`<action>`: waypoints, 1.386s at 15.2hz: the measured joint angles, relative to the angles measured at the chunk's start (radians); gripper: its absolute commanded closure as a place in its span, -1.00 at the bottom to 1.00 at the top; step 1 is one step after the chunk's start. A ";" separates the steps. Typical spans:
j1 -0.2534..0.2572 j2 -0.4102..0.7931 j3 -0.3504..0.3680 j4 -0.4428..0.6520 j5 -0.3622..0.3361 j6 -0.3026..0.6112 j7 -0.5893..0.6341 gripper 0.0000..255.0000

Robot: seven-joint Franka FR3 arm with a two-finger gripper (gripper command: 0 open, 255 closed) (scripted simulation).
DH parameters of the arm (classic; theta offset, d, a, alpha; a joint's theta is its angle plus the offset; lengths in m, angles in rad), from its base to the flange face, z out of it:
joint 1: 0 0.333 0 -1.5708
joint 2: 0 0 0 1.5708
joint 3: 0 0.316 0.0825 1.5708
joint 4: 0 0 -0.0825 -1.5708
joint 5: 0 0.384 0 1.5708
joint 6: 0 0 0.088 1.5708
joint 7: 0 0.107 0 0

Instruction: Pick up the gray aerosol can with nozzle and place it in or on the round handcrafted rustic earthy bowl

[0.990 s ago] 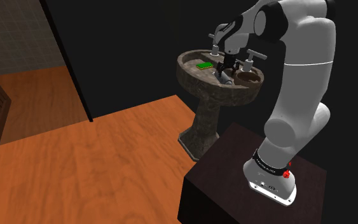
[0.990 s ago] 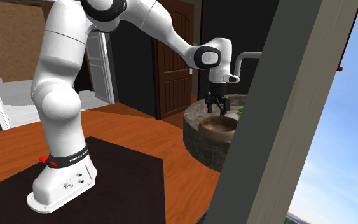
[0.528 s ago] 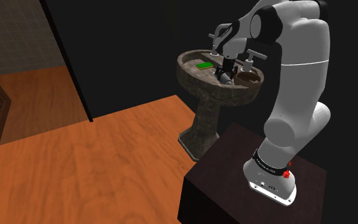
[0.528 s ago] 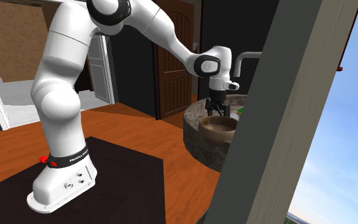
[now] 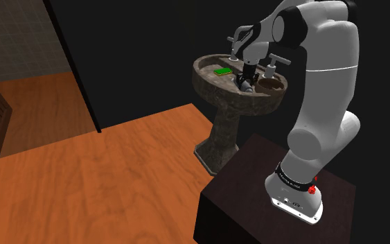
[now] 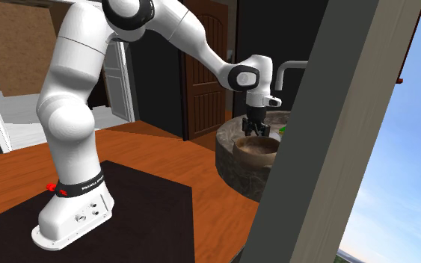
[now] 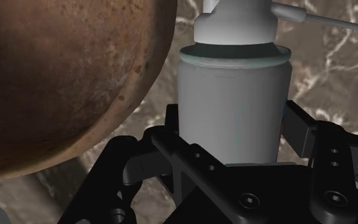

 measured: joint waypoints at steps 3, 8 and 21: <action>0.000 -0.001 0.000 -0.001 0.000 0.001 0.000 1.00; 0.000 -0.002 -0.001 -0.002 0.000 0.001 0.000 1.00; 0.016 -0.081 -0.024 0.054 -0.047 -0.129 0.026 1.00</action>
